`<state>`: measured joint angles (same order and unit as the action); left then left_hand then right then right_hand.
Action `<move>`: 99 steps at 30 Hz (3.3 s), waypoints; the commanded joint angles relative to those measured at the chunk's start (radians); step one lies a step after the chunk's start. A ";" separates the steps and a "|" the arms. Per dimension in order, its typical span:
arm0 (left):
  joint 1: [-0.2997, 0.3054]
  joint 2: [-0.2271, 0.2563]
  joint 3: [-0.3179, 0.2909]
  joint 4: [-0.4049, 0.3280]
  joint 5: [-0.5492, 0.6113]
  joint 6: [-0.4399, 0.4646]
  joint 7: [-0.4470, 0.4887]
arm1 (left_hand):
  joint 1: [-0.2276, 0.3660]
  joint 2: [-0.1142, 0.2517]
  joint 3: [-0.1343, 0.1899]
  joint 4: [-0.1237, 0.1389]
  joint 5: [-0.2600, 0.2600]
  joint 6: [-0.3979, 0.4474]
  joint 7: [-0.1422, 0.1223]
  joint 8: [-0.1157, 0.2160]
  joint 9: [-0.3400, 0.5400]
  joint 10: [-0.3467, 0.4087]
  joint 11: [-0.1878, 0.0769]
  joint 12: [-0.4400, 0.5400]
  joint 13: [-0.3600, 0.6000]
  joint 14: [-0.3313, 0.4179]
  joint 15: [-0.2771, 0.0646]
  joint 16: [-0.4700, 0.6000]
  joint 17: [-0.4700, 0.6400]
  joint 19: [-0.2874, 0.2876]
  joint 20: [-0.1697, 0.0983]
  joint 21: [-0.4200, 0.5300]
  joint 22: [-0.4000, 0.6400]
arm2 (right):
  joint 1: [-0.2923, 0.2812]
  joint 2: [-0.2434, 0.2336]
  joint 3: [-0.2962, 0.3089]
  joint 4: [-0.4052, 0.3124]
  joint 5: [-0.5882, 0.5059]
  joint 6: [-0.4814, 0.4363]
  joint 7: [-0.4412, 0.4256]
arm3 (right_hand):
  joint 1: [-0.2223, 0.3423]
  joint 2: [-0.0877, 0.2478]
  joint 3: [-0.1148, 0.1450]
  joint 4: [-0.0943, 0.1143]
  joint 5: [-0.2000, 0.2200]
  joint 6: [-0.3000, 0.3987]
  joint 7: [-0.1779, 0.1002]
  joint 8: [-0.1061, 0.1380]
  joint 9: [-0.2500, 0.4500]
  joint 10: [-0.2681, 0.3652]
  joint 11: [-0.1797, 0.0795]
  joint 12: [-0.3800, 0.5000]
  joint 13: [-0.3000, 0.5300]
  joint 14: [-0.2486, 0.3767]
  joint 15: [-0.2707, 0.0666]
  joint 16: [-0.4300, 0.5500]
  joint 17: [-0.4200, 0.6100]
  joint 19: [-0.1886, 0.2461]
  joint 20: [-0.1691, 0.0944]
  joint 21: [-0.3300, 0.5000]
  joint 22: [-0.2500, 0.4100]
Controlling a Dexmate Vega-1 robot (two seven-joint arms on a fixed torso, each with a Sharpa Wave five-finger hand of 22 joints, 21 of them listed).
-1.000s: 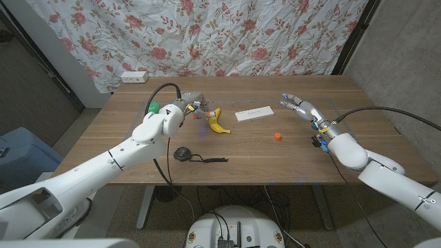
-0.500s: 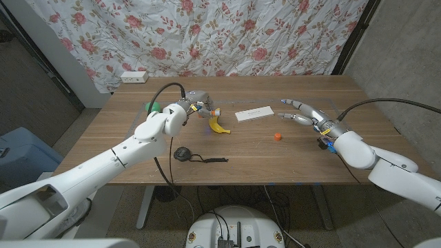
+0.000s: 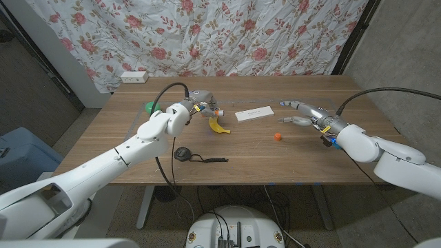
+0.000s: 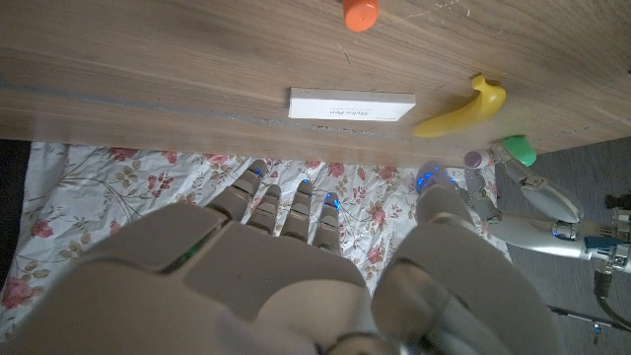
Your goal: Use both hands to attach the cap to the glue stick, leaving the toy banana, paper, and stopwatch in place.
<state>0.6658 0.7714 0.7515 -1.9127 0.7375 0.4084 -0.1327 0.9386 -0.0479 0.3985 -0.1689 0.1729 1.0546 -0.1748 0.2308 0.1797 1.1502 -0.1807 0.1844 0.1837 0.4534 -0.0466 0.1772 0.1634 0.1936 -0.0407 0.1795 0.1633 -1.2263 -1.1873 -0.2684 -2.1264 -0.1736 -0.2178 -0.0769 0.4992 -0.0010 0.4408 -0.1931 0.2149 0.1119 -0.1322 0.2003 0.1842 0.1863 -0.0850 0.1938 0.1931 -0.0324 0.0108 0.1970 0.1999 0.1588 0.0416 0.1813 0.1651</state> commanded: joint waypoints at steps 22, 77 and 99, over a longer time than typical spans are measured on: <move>-0.065 -0.051 0.024 0.074 -0.027 -0.058 -0.038 | -0.014 0.034 -0.008 0.008 0.008 0.105 -0.015 -0.003 0.026 0.025 -0.043 0.002 0.003 0.002 -0.148 0.002 0.003 -0.009 -0.040 0.002 0.002 | 0.231 -0.024 -0.208 -0.058 -0.252 -0.160 0.296 | 0.125 -0.077 0.024 0.007 -0.007 0.086 0.020 0.039 0.003 0.095 -0.028 0.024 0.005 0.061 -0.005 0.027 -0.003 0.038 0.014 0.009 0.002; -0.096 -0.079 0.057 0.109 -0.047 -0.051 -0.039 | -0.026 0.045 -0.019 0.008 0.009 0.100 -0.015 -0.005 0.027 0.013 -0.043 0.003 0.003 -0.005 -0.148 0.002 0.003 -0.016 -0.042 0.004 0.003 | 0.331 0.116 -0.356 0.037 -0.625 -0.109 0.533 | 0.196 -0.092 0.033 0.015 -0.030 0.172 -0.023 0.051 0.004 0.236 -0.072 0.038 0.007 0.165 -0.053 0.054 -0.003 0.089 0.005 0.014 0.002; -0.103 -0.085 0.073 0.114 -0.038 -0.053 -0.048 | -0.028 0.053 -0.021 0.009 0.009 0.095 -0.012 -0.007 0.026 0.014 -0.043 0.004 0.004 -0.004 -0.147 0.002 0.003 -0.015 -0.040 0.005 0.003 | 0.331 0.125 -0.353 0.069 -0.670 -0.078 0.524 | 0.235 -0.095 0.029 0.024 -0.028 0.239 -0.064 0.066 0.005 0.316 -0.116 0.037 0.005 0.230 -0.092 0.069 -0.003 0.123 -0.006 0.015 0.002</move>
<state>0.5670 0.6913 0.8171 -1.8026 0.6931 0.3574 -0.1757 0.9269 -0.0360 0.3759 -0.1671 0.1766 1.0547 -0.1747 0.2166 0.1797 1.1432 -0.2024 0.1808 0.1833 0.4537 -0.0464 0.1780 0.1632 0.1772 -0.0358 0.1796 0.1633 -0.9008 -1.0698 -0.6211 -2.0751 -0.8208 -0.3125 0.4534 0.7228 -0.1010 0.4709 -0.1736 0.1848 0.3366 -0.1923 0.2591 0.1838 0.4861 -0.1948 0.2310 0.1951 0.1811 -0.0377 0.2591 0.1956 0.2698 0.0374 0.1930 0.1650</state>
